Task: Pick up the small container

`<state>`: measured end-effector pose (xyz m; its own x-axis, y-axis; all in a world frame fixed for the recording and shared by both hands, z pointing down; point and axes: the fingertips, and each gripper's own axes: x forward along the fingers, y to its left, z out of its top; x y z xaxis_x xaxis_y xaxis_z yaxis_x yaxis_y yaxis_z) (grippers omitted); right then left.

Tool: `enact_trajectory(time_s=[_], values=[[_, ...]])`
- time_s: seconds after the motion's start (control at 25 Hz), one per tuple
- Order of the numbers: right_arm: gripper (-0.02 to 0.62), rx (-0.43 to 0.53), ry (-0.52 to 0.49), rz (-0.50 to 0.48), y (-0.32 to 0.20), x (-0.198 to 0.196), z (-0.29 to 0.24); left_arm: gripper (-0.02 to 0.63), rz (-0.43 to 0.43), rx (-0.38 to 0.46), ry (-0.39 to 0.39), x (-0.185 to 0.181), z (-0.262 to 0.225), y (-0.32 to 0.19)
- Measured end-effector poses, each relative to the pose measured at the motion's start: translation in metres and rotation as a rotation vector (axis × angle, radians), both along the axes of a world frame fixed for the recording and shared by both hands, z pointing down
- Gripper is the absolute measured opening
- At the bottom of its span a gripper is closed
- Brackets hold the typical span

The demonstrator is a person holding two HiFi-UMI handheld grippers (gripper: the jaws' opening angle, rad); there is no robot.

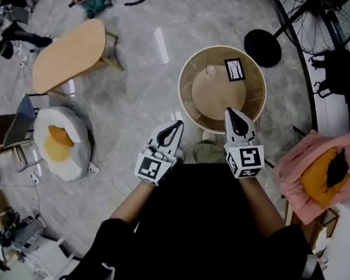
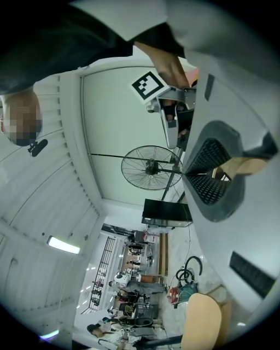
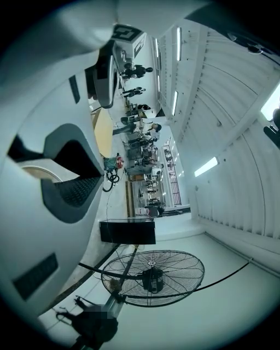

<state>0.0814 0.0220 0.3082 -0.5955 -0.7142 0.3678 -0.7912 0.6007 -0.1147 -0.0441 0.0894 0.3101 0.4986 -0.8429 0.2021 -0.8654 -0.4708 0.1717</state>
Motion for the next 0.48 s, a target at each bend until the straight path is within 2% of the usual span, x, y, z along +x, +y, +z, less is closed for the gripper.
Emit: enact_trajectory(time_s=[0.16,0.32,0.48], values=[[0.017,-0.029,-0.009,-0.030,-0.016,0.015,0.015,0.020,0.026,0.002,-0.064,0.027,0.012,-0.014],[0.017,-0.024,0.014,-0.057,-0.042,0.030,0.027,0.020,0.008,-0.031,-0.049,0.043,0.027,-0.035],[0.017,-0.013,0.017,-0.019,-0.067,0.044,0.041,0.020,-0.055,-0.054,-0.043,0.043,0.059,-0.055]])
